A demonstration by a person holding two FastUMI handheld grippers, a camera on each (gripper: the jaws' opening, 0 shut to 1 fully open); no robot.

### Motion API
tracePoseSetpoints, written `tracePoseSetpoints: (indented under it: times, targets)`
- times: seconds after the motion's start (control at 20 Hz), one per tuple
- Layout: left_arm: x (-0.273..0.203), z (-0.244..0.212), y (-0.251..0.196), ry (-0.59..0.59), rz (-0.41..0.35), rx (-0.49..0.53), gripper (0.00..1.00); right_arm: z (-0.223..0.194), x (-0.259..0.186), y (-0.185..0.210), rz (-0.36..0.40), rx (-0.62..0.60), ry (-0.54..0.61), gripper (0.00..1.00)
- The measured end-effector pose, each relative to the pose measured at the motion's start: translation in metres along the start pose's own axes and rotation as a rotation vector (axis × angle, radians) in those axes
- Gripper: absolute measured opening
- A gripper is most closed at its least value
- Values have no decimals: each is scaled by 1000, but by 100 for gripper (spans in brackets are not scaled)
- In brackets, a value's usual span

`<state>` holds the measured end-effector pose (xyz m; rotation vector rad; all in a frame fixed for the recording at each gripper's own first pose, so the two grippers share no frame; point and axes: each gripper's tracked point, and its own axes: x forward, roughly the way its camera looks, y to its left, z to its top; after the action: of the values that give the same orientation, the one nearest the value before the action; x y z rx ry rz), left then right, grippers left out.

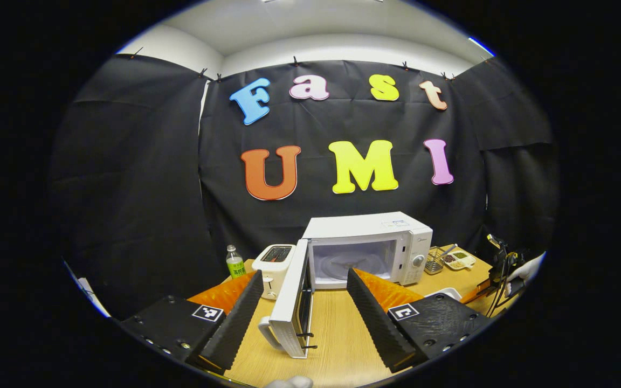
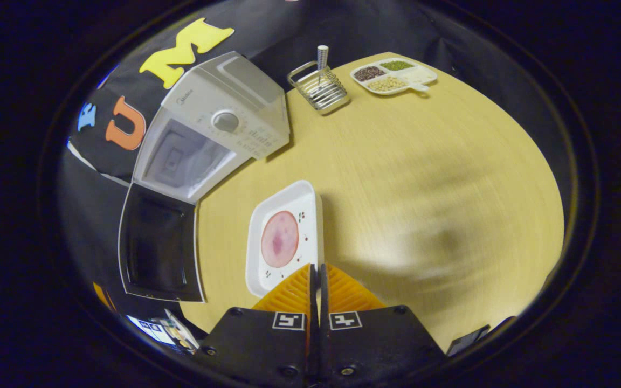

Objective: Open the microwave oven with the left hand, put the food in, and close the microwave oven.

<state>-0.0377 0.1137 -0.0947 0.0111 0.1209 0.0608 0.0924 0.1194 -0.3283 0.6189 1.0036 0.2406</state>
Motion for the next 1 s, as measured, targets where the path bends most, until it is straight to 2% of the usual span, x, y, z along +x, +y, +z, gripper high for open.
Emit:
tracePoseSetpoints:
  times: [0.2, 0.35, 0.55, 0.75, 0.85, 1.0]
  targets:
    - [6, 5, -4, 10, -18, 16, 95, 3, 7, 50, 97, 65, -51, 4]
    - [9, 10, -9, 16, -28, 21, 95, 11, 17, 85, 139, 62, -92, 4]
    - [14, 16, -9, 9, -11, 43, 95, 31, 31, 135, 199, 80, -186, 4]
    - [25, 8, -21, 45, -34, 66, 95, 49, 54, 182, 271, 157, -278, 4]
    - [31, 2, -27, 63, -44, 78, 95, 58, 66, 197, 281, 203, -333, 4]
    - [37, -2, -34, 76, -63, 70, 95, 61, 93, 209, 256, 313, -384, 4]
